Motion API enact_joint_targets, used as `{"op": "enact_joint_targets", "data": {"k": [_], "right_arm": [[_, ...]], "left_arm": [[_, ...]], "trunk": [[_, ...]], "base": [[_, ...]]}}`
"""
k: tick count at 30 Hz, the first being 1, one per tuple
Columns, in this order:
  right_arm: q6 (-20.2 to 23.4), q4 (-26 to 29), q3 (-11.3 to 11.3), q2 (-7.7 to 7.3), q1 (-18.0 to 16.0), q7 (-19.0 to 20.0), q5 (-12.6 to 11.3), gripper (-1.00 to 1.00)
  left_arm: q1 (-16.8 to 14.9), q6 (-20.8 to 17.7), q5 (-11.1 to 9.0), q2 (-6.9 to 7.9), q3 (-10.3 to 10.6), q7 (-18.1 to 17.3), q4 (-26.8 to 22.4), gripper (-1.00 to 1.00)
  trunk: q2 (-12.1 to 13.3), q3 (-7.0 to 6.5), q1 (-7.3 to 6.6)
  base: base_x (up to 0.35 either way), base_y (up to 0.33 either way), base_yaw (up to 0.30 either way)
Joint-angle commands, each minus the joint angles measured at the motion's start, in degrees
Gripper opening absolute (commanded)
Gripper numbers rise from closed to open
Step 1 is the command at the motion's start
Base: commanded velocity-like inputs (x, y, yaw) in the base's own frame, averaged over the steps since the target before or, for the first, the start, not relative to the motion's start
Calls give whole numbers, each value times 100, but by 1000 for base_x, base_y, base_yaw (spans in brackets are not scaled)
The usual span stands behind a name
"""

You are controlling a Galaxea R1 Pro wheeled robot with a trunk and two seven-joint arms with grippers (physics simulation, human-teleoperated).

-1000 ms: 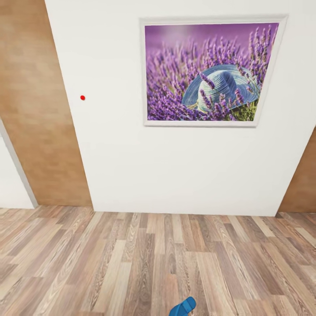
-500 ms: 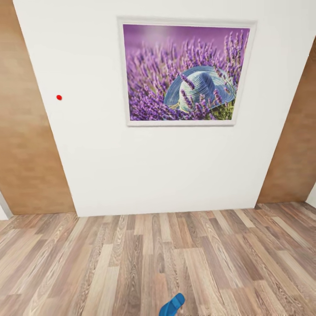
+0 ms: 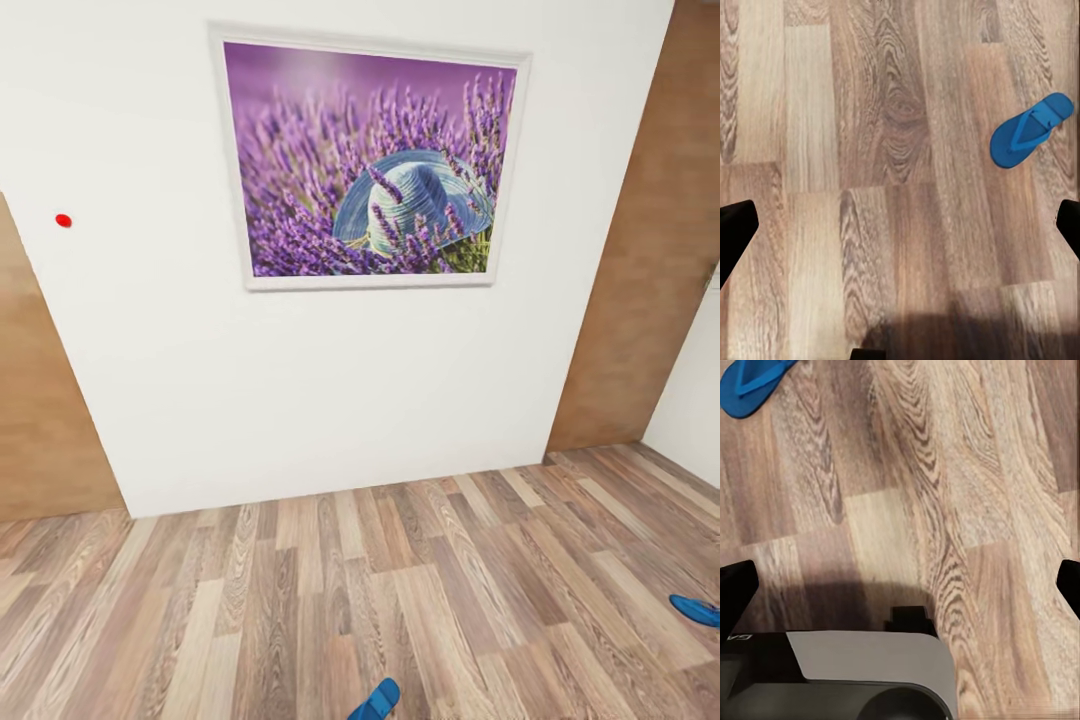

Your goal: In the bedroom, move the book from the bed onto either nightstand, and place the two sandals side by side next to the bed.

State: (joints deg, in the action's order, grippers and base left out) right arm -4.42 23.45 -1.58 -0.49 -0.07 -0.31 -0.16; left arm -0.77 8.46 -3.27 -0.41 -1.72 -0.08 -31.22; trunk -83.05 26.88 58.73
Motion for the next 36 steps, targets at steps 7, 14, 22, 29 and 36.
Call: {"op": "enact_joint_targets", "data": {"k": [7, 14, 22, 29, 36], "right_arm": [[-15, 2, -9, -3, -1, -2, -2, 100], [-15, 2, -9, 0, -1, -3, -2, 100], [-15, 2, -9, 1, -1, -3, -2, 100], [-14, 2, -9, -2, 0, -4, -2, 100], [-15, 2, -9, -3, -1, -4, -2, 100]], "left_arm": [[-2, 15, -34, -3, -9, -1, 2, 100], [-2, 15, -34, -3, -12, -1, 2, 100], [-2, 15, -35, -3, -10, -1, 2, 100], [-2, 15, -34, -3, -11, -1, 2, 100], [-2, 15, -34, -3, -11, -1, 2, 100]], "trunk": [[-3, 5, 0], [-3, 5, 0], [-3, 5, 0], [-3, 5, 0], [-3, 5, 0]], "base": [[2, 0, -234], [0, 0, -226], [76, 33, -74], [169, 78, -3], [7, 3, -85]]}}
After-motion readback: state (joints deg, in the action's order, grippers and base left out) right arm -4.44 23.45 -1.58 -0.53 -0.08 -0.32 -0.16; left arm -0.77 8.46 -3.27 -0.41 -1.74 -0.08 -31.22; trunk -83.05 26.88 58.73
